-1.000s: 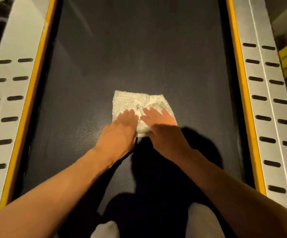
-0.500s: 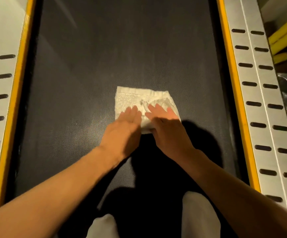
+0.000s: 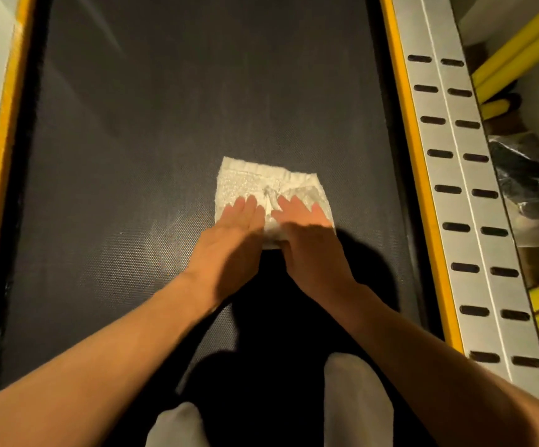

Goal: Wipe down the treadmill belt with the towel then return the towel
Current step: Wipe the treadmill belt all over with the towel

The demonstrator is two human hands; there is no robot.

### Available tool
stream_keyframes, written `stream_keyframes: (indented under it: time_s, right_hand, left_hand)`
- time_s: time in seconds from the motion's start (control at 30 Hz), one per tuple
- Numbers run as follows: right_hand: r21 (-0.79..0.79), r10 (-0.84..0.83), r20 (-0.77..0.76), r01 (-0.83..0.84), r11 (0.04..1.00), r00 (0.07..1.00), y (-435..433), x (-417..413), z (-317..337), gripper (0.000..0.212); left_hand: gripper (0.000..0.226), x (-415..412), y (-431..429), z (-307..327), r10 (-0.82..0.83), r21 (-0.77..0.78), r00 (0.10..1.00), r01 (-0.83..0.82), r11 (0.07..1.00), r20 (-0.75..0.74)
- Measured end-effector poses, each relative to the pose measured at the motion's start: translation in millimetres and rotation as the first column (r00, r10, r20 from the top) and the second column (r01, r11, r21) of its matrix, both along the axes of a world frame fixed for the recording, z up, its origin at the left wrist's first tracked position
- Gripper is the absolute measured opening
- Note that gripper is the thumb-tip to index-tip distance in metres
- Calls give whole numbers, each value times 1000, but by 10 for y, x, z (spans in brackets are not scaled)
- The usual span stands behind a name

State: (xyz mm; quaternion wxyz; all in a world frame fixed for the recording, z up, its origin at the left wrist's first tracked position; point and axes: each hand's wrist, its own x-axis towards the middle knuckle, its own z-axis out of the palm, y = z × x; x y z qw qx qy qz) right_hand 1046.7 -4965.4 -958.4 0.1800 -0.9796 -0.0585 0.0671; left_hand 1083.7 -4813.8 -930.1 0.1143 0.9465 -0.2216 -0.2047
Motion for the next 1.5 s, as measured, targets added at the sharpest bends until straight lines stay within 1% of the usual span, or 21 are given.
stream_keyframes:
  time_s: [0.1, 0.2, 0.33, 0.4, 0.43, 0.5, 0.53, 0.6, 0.67, 0.7, 0.77, 0.87, 0.93, 1.0, 1.07, 1.1, 1.17, 1.27, 1.37, 1.43, 1.5]
  right_hand:
    - [50, 10, -10, -10, 999, 1000, -125, -48, 46, 36]
    - [20, 4, 144, -6, 1000, 990, -244, 167, -39, 43]
    - [84, -62, 29, 59, 995, 998, -318, 325, -18, 46]
    - [33, -58, 75, 56, 998, 996, -311, 178, -25, 39]
    - [9, -83, 39, 83, 997, 996, -308, 71, -12, 37]
    - [7, -146, -29, 147, 989, 989, -280, -163, 49, 32]
    - [26, -160, -22, 160, 987, 987, -290, -222, 51, 33]
    - [23, -149, -60, 150, 988, 987, -369, -159, 33, 39]
    - [23, -117, -12, 117, 993, 993, -458, 33, -32, 41]
    - [21, -124, 31, 123, 992, 992, -490, 139, -45, 44]
    - [14, -174, 31, 173, 985, 984, -536, 310, -11, 48]
    - [-15, -176, 14, 176, 984, 984, -519, 230, 4, 47]
    - [-1, -178, -11, 178, 984, 984, -481, -11, 14, 36]
    - [48, -194, -43, 196, 979, 980, -469, -298, 72, 28]
    - [76, -174, -5, 174, 982, 985, -522, -395, 97, 35]
    - [48, -142, 32, 141, 989, 989, -580, -355, 71, 38]
    - [-46, -107, 86, 111, 993, 991, -683, -189, -6, 40]
    - [-76, -195, 17, 196, 978, 981, -711, 121, 3, 47]
    - [-35, -224, -7, 224, 974, 975, -717, 172, 4, 49]
    - [39, -175, 24, 174, 984, 984, -716, -26, -8, 46]
    - [178, -171, 48, 160, 971, 984, -704, -326, -5, 34]
  left_hand:
    - [58, -77, 60, 35, 27, -95, 1000, -28, 995, -12]
    - [58, 191, -72, 82, -93, 43, 994, 91, 995, 49]
    - [55, 467, -174, 23, -184, 123, 983, 180, 976, 19]
    - [52, 340, -171, -9, -251, 110, 955, 235, 966, 156]
    - [46, 222, -165, 3, -270, 73, 942, 261, 963, 200]
    - [36, 18, -137, 39, -303, 25, 945, 303, 953, 124]
    - [32, -33, -139, 67, -362, 72, 928, 356, 932, 92]
    - [33, 19, -147, 33, -442, 217, 878, 402, 889, 183]
    - [44, 177, -183, -8, -370, 180, 912, 340, 923, 175]
    - [49, 283, -231, -17, -381, 180, 909, 352, 918, 166]
    - [53, 459, -296, -13, -390, 228, 909, 352, 908, 147]
    - [54, 429, -379, 6, -363, 220, 928, 337, 915, 88]
    - [51, 213, -374, -74, -372, 182, 914, 343, 922, 162]
    - [47, 16, -327, -120, -441, 149, 880, 420, 895, 173]
    - [44, -37, -290, -205, -443, 73, 883, 437, 896, 156]
    - [45, -15, -316, -200, -437, 62, 881, 433, 899, 182]
    - [49, 99, -412, -171, -382, 84, 899, 373, 924, 212]
    - [54, 403, -561, -40, -403, 175, 909, 381, 908, 107]
    - [55, 475, -646, -3, -414, 205, 907, 392, 897, 74]
    - [49, 302, -635, -101, -419, 166, 881, 389, 906, 221]
    - [43, 86, -579, -183, -458, 92, 850, 450, 888, 259]
